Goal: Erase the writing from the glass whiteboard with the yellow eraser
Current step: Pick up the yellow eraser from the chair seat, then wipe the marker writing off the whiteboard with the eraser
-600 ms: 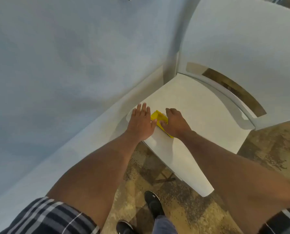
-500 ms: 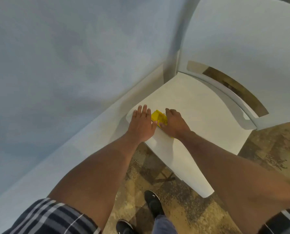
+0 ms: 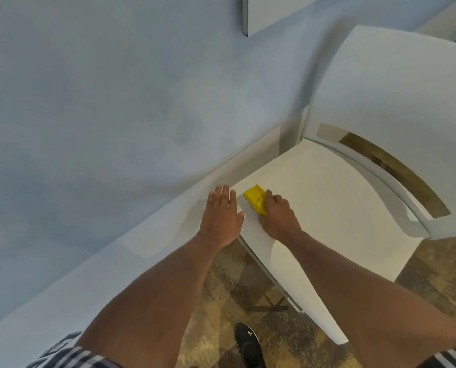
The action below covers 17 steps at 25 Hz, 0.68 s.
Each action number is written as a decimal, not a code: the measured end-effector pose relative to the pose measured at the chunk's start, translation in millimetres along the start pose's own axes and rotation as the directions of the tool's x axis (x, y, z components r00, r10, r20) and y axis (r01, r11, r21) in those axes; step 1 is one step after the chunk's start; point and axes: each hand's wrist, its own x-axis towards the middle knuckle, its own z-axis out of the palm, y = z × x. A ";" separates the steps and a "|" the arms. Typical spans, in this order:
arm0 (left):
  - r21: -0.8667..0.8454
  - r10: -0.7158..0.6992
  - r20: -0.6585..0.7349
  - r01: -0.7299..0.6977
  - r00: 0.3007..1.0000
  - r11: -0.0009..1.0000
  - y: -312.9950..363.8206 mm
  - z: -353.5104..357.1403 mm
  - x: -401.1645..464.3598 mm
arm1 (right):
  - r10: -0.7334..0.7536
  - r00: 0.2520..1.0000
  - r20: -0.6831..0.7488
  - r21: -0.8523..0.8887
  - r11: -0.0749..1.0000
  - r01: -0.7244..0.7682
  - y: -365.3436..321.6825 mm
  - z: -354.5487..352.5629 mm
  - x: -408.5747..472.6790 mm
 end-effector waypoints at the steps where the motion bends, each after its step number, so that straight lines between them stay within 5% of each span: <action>1: 0.002 -0.015 -0.041 0.016 0.999 1.000 -7.5 -9.0 -4.2 | -0.019 0.999 -0.042 0.043 0.999 0.021 -13.4 -7.0 -0.3; 9: 0.093 -0.052 -0.401 0.097 0.915 0.991 -76.3 -102.4 -51.8 | -0.234 0.894 -0.381 0.165 0.935 0.314 -127.5 -71.2 -18.9; 17: 0.206 0.060 -0.736 0.139 0.674 0.969 -134.5 -221.7 -114.9 | -0.364 0.669 -0.648 0.071 0.846 0.529 -225.4 -147.6 -54.2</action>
